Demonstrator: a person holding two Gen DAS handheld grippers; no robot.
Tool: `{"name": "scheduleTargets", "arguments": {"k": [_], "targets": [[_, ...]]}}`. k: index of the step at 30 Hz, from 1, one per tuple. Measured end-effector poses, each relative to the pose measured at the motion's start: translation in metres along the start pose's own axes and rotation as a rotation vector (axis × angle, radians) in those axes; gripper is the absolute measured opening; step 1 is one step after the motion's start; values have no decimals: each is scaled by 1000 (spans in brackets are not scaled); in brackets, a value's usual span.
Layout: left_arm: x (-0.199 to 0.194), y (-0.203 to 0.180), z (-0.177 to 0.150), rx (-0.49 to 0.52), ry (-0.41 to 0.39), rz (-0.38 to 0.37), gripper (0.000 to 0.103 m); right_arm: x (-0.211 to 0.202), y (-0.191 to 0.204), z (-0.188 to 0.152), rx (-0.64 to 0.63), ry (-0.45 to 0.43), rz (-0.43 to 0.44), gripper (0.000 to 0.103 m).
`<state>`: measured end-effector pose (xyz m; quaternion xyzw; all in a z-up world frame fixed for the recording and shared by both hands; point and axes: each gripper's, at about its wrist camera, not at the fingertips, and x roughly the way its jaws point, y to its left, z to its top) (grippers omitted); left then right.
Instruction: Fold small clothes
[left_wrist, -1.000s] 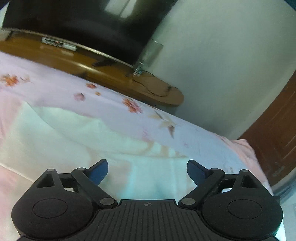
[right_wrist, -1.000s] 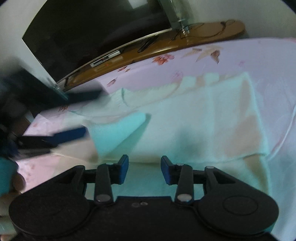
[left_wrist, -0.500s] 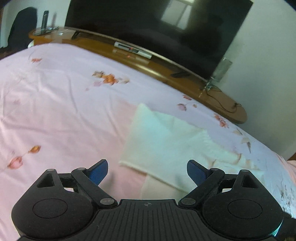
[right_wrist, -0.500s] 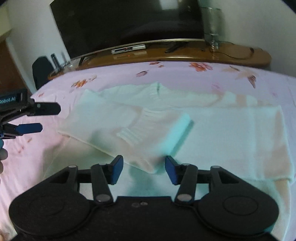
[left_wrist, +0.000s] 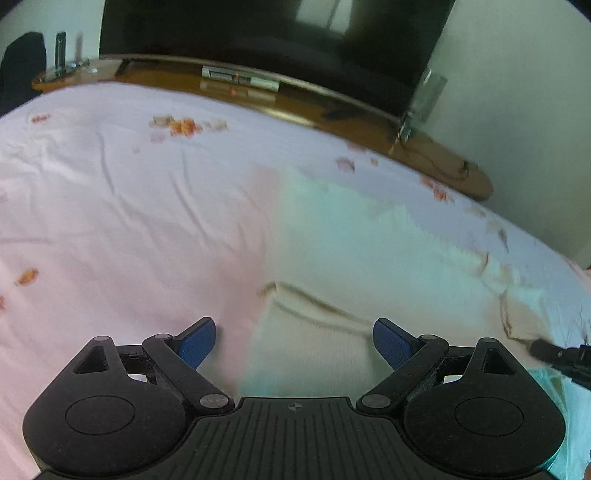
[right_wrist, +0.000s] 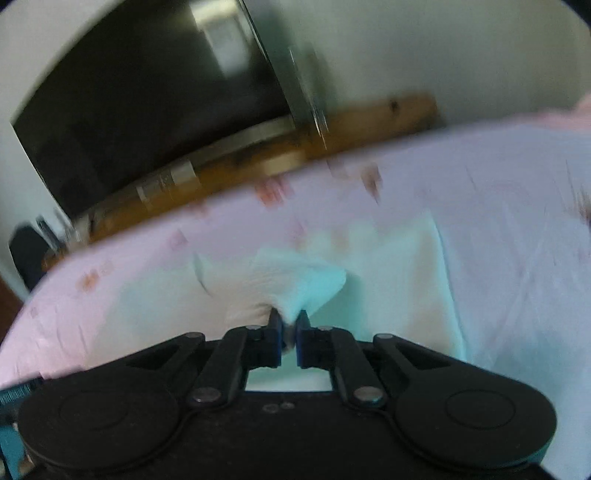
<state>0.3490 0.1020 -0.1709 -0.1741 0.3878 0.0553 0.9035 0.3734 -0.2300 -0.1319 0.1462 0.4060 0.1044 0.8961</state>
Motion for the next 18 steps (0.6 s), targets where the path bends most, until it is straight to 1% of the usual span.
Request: {"name": "scheduleTargets", "arguments": {"k": [1, 2, 3, 4, 6, 7, 11, 13, 14, 15, 17, 18], "targets": [[1, 0, -1, -5, 1, 0, 92, 3, -5, -3, 13, 20, 8, 16], [1, 0, -2, -2, -2, 3, 92, 2, -8, -5, 20, 21, -3, 21], [1, -1, -3, 4, -3, 6, 92, -1, -10, -6, 24, 4, -13, 27], [1, -2, -3, 7, -2, 8, 92, -4, -12, -6, 22, -14, -31, 29], [2, -2, -2, 0, 1, 11, 92, -2, -12, -4, -4, -33, -93, 30], [3, -1, -2, -6, 3, 15, 92, -2, -11, -4, -15, -38, -110, 30], [4, 0, -1, -17, 7, 25, 92, -11, -28, 7, 66, -103, -117, 23], [4, 2, 0, -27, 7, 21, 92, -12, -37, 8, 85, -87, -101, 15], [3, 3, 0, -36, 5, 17, 92, -9, -39, 7, 89, -68, -90, 14], [2, 4, 1, -48, 4, 10, 92, -8, -43, 7, 102, -55, -81, 14], [-1, 5, 2, -64, -6, 3, 92, -9, -48, 7, 132, -31, -64, 19], [-3, 5, 4, -69, -15, 0, 92, -10, -51, 7, 151, -32, -66, 28]]}}
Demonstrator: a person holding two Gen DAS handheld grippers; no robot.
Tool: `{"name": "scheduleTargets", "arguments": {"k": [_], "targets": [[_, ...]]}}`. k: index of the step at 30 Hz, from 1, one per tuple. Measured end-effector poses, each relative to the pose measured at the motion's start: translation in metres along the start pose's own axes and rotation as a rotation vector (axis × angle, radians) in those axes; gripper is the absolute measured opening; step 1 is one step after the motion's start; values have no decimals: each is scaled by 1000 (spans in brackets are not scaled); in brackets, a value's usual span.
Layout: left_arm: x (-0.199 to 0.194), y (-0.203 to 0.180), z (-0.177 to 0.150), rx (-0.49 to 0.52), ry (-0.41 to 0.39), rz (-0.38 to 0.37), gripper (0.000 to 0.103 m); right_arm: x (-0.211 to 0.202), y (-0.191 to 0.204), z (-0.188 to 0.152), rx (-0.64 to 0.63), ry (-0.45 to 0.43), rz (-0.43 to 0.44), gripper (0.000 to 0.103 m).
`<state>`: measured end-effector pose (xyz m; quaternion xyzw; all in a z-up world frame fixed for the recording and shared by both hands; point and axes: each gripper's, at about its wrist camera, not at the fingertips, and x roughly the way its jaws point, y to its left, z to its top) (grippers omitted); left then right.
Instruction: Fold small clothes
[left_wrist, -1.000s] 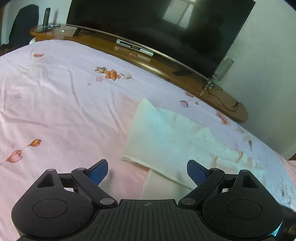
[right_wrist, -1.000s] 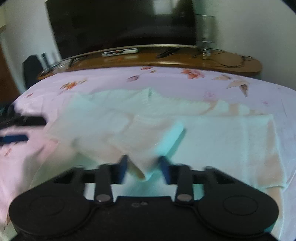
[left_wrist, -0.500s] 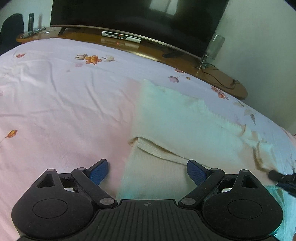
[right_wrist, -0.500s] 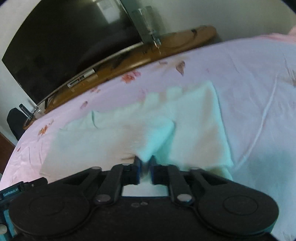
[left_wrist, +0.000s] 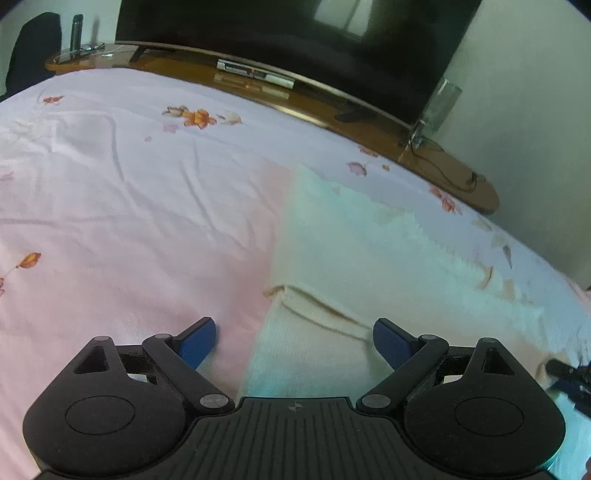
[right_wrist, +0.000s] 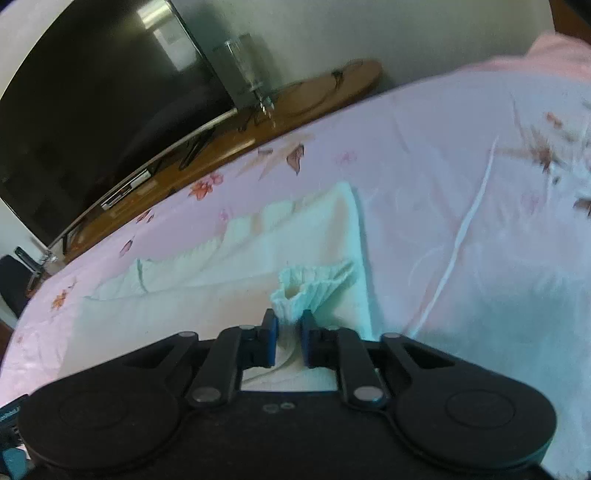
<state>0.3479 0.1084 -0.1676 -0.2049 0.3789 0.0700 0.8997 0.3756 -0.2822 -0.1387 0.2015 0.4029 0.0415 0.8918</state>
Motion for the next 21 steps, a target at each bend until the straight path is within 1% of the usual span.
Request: {"name": "scheduleTargets", "arguments": {"k": [1, 2, 3, 5, 7, 8, 10, 12, 15, 17, 18, 19, 20, 21], "targets": [[-1, 0, 2, -3, -4, -5, 92, -2, -4, 1, 25, 9, 17, 32], [-2, 0, 3, -4, -6, -11, 92, -3, -7, 2, 41, 21, 44, 32], [-2, 0, 6, -4, -11, -18, 92, -3, -7, 3, 34, 31, 49, 32], [0, -1, 13, -3, -16, -11, 92, -3, -6, 3, 10, 27, 24, 29], [4, 1, 21, -19, -21, -2, 92, 0, -12, 6, 37, 28, 13, 24], [8, 4, 26, -38, -21, -12, 92, 2, -13, 7, 46, 29, 12, 24], [19, 7, 38, -69, -1, -30, 92, 6, -12, 9, 37, 28, 12, 26], [34, 9, 48, -103, 0, -30, 92, 9, -7, 8, 18, 29, 14, 28], [57, 10, 57, -121, 17, -28, 91, 10, -2, 7, -8, 25, 20, 28], [68, 9, 62, -122, 2, -28, 91, 12, 0, 9, -18, 22, 28, 27], [71, 8, 65, -121, -3, -35, 83, 13, 0, 9, -21, 22, 34, 27], [75, 7, 68, -116, -3, -47, 71, 15, 1, 11, -21, 22, 37, 27], [80, 6, 72, -113, 3, -60, 55, 17, 1, 12, -22, 21, 40, 27], [84, 7, 74, -124, 7, -76, 42, 18, 2, 13, -27, 20, 43, 27]]}}
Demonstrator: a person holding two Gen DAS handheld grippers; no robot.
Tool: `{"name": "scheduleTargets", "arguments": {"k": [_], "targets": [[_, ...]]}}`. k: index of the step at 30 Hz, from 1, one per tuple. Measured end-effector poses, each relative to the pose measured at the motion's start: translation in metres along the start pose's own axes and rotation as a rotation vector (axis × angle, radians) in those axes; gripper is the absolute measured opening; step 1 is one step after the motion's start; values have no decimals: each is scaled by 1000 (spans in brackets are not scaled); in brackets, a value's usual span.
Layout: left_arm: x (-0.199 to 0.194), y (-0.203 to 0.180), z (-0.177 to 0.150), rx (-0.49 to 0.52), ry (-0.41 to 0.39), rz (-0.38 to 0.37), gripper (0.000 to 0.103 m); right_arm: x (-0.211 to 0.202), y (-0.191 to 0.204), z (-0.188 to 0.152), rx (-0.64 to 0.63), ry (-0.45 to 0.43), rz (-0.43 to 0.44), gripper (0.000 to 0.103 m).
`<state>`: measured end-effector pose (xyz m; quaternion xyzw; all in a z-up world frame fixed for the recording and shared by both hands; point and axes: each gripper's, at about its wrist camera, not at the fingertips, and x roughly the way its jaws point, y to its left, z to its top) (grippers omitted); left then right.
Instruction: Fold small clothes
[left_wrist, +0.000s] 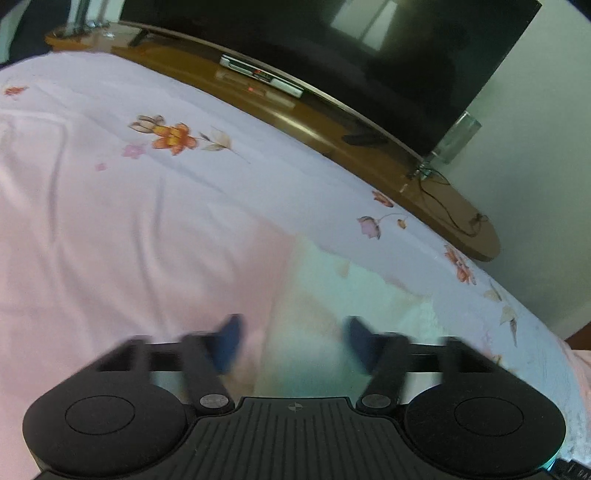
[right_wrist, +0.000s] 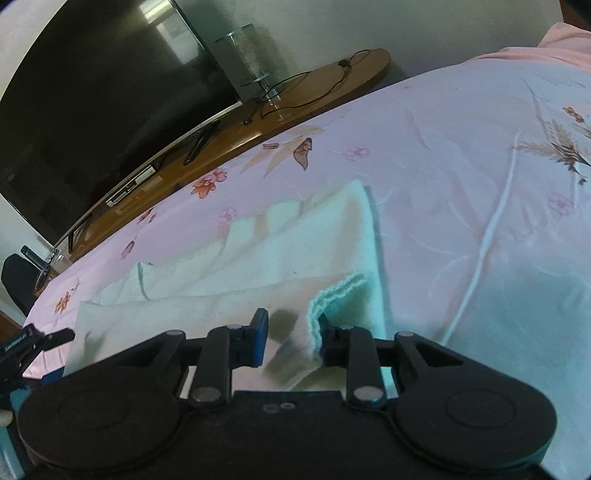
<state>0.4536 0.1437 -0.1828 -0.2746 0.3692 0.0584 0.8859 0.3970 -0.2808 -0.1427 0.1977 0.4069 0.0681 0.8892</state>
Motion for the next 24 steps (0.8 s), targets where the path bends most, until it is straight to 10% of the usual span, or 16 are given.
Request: {"name": "scheduleTargets", "arguments": {"k": [5, 10, 14, 24], "targets": [[15, -1, 4, -11, 20, -44, 10, 3, 1, 2, -19, -1, 13, 27], [-3, -6, 1, 39, -64, -39, 7, 3, 8, 2, -68, -24, 8, 7], [2, 10, -3, 45, -59, -11, 7, -6, 29, -2, -236, -106, -22, 6], [3, -7, -7, 180, -64, 25, 10, 8, 4, -6, -182, -56, -91, 5]]}}
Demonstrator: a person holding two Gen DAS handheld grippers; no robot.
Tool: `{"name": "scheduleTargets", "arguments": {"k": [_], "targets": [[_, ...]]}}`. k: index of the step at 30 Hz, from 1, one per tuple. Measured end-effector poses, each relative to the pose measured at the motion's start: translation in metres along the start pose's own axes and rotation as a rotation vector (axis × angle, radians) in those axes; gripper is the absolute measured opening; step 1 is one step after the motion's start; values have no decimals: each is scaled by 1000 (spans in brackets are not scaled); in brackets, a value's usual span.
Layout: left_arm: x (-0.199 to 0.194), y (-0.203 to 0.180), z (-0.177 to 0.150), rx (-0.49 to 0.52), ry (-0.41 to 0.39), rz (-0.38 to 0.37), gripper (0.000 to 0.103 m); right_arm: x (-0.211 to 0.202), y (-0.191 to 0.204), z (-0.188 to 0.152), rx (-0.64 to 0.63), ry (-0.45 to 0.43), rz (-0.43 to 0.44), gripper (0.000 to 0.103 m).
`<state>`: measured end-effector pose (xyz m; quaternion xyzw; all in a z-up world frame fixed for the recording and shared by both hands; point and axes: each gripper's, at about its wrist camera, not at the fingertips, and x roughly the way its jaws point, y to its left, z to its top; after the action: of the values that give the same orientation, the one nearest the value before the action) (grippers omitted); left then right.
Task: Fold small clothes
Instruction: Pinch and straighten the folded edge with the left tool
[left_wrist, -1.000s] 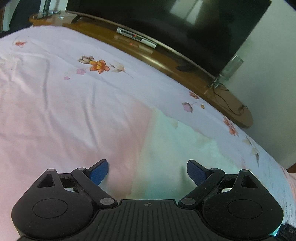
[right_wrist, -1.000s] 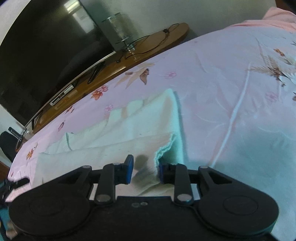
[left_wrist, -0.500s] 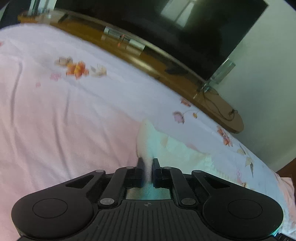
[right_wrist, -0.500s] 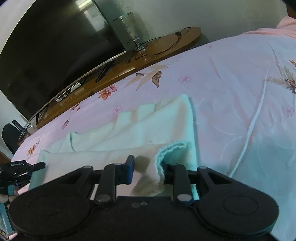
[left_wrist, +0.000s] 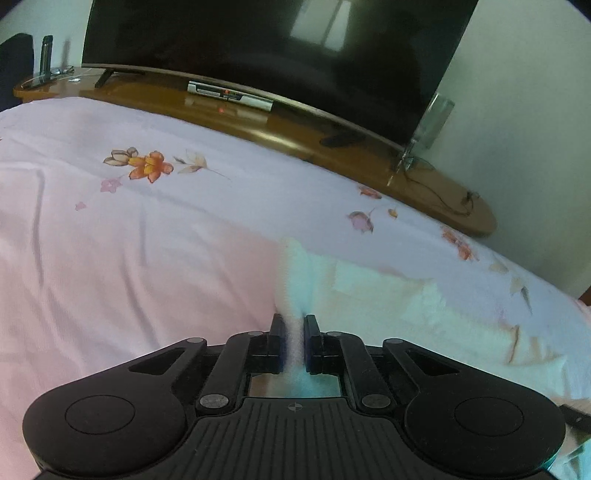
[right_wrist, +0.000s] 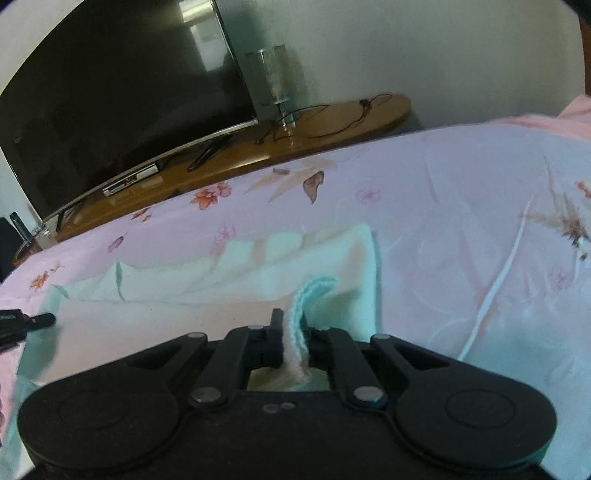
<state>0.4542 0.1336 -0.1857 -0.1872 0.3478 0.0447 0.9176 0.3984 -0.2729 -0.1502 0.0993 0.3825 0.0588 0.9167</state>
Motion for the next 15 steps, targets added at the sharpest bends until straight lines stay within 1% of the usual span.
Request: {"name": "scheduleTargets", "arguments": {"k": [2, 3, 4, 6, 7, 9, 10, 12, 14, 15], "targets": [[-3, 0, 1, -2, 3, 3, 10, 1, -1, 3, -11, 18, 14, 6], [-7, -1, 2, 5, 1, 5, 10, -2, -1, 6, -6, 23, 23, 8], [-12, -1, 2, 9, -4, 2, 10, -6, -2, 8, 8, 24, 39, 17], [-24, -1, 0, 26, 1, -7, 10, -16, -7, 9, 25, 41, 82, 19], [-29, 0, -3, 40, 7, -8, 10, -20, -8, 7, 30, 52, 88, 19], [-39, 4, -11, 42, 28, -18, 10, -26, -13, 0, 70, 74, 106, 18], [-42, 5, -15, 39, 34, -20, 10, -28, -15, -4, 83, 78, 106, 12], [-49, 8, -24, 32, 41, -23, 10, -33, -16, -9, 77, 68, 73, 7], [-51, 6, -31, 58, 39, 0, 10, -36, -15, -10, 83, 56, 62, 7], [-50, 4, -33, 77, 34, 11, 11, -38, -12, -9, 61, 41, 40, 6]]}}
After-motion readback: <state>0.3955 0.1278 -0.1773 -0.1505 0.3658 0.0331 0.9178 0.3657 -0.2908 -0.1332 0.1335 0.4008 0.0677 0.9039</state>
